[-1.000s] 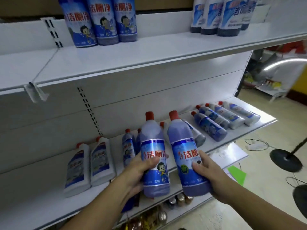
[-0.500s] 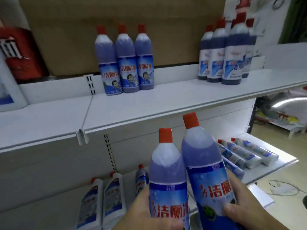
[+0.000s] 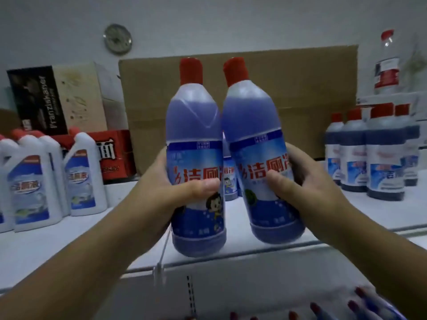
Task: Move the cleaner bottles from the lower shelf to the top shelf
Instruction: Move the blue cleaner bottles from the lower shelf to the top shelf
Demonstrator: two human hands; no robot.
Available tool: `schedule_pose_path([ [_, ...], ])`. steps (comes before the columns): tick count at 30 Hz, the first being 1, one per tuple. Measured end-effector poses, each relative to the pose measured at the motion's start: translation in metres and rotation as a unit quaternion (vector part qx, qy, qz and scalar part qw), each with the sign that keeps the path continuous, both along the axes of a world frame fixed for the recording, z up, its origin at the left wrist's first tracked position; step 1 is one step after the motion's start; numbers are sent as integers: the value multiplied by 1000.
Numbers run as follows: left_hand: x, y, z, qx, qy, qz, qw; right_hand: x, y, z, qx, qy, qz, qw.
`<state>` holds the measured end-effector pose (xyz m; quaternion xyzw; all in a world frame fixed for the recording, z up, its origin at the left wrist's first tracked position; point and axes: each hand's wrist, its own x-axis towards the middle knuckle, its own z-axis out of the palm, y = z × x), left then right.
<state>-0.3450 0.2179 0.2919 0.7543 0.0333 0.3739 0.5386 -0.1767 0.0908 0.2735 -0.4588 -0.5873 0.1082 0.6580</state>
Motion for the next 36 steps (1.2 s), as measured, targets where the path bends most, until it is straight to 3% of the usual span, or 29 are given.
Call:
schedule_pose_path([
  [6,27,52,19,-6,-21,120,992,39,54,29,37,-19,-28,999],
  [16,88,117,-11,-39,46,213,975,92,141,-1,-41,-71,-185,979],
  [19,95,123,-25,-25,46,227,973,95,148,-11,-53,-53,-162,984],
  [26,104,133,-38,-10,41,218,975,94,154,-26,-72,-112,-184,974],
  [33,97,132,-43,55,190,204,959,96,145,-22,-142,-81,-144,976],
  [36,95,134,-48,73,210,225,949,99,141,-23,-203,-78,-122,968],
])
